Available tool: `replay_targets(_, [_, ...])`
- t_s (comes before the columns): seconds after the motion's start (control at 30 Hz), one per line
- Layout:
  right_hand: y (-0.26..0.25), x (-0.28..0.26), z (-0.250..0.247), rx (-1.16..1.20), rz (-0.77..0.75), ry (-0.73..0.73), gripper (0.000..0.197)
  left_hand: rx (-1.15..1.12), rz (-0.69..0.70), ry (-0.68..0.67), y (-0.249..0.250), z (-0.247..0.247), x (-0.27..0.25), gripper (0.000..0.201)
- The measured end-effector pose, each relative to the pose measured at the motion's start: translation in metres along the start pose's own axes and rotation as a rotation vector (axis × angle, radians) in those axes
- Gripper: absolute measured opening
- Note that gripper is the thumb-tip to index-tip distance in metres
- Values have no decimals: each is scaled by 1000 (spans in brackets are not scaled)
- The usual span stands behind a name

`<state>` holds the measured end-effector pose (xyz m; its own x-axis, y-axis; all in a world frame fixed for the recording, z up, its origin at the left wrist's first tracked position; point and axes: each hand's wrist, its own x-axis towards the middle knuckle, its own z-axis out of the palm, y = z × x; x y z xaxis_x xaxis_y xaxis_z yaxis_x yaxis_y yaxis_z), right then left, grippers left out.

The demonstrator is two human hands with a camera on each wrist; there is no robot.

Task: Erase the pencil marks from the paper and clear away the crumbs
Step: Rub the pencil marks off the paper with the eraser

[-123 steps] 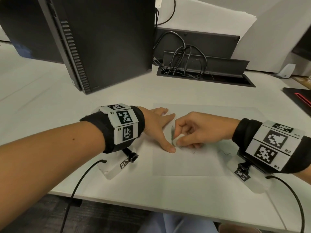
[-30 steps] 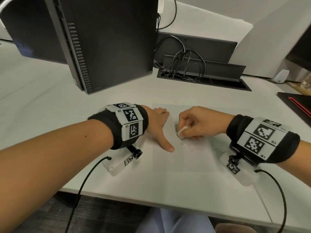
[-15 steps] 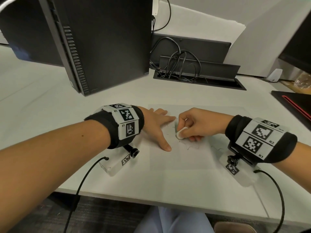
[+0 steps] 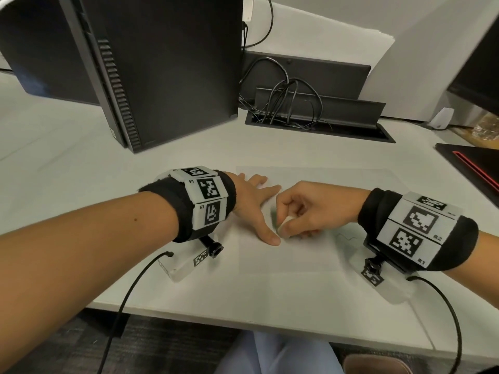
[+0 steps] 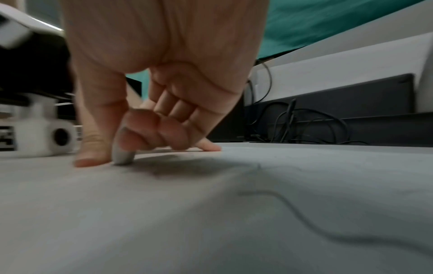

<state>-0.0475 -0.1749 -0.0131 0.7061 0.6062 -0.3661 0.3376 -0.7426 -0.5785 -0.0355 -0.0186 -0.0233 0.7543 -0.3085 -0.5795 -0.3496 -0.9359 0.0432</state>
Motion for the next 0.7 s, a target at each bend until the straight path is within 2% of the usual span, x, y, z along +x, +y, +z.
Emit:
replay_targets(0.03, [0,-1,0,12,-1,-18,10,4,1,1,0,0,0,115])
replay_targets(0.17, [4,1,-7,-38,19,100,12,36,1,13,2,-2,-2,114])
replay_targets(0.3, [0,-3,2,-7,11,11,8,28,12,6,2,-2,-3,114])
replay_targets(0.4, [4,-1,-6,-58,28,130,13,35,9,6,4,-3,-4,115])
replay_targets(0.57, [-1,-1,2,-13,15,21,16,29,23,11,4,-2,-3,113])
replay_targets(0.67, [3,0,-7,-77,36,131,17,57,10,13,5,-3,-3,115])
replay_targets(0.7, [2,0,-7,-67,43,121,17,53,6,10,5,-3,-3,115])
